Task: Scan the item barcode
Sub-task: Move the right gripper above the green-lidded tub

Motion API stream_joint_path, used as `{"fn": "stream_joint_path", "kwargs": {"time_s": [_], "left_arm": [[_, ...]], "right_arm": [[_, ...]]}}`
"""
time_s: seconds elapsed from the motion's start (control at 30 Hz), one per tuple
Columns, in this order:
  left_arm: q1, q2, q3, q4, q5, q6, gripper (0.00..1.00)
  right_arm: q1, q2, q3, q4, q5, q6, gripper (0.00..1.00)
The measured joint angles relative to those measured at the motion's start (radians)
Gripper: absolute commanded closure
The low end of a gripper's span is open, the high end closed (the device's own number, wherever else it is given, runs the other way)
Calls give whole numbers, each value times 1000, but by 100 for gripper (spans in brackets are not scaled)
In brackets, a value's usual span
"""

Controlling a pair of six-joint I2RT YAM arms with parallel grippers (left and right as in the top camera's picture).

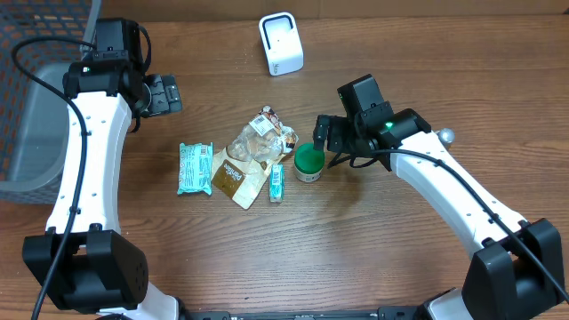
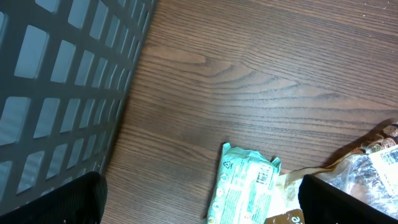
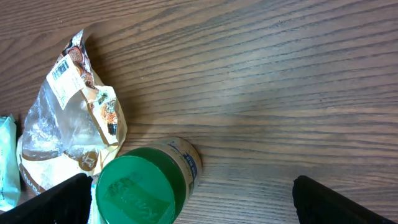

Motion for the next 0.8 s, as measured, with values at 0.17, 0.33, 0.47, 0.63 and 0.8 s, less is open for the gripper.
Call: {"fn": "stream_joint_path", "kwargs": {"time_s": [0.17,0.33,0.47,0.63,0.8], "left_arm": [[0,0,0,0,0,0,0],[0,0,0,0,0,0,0],[0,0,0,0,0,0,0],[0,0,0,0,0,0,0],[0,0,0,0,0,0,0]], "right_arm": [[0,0,0,1,0,0,0],[0,0,0,0,0,0,0],[0,0,0,0,0,0,0],[0,0,0,0,0,0,0],[0,0,-2,35,0,0,0]]}}
